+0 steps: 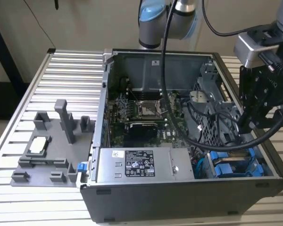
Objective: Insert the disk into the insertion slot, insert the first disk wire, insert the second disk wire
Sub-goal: 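Insert the first disk wire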
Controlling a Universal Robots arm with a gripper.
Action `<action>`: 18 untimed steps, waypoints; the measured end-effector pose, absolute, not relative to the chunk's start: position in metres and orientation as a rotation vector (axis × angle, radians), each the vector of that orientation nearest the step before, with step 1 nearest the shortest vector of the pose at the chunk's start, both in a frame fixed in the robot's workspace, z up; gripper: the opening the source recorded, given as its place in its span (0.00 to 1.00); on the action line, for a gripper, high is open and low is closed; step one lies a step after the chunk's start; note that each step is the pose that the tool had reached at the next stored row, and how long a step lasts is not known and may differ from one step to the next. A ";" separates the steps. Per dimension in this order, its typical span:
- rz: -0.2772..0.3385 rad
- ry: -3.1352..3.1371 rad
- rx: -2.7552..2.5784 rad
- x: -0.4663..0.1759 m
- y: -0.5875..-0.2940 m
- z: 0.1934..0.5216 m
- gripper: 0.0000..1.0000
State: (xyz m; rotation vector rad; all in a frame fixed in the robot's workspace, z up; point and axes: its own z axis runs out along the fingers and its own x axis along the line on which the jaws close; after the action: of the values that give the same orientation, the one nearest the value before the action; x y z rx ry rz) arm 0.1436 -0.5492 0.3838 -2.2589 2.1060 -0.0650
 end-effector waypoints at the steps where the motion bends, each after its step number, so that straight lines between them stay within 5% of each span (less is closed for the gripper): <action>1: -0.052 2.112 -2.265 0.146 -0.550 0.384 0.19; 18: 0.030 2.159 -2.278 0.171 -0.554 0.378 0.19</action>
State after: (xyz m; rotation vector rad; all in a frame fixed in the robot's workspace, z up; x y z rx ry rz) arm 0.1710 -0.5540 0.3775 -2.2781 2.1591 0.0296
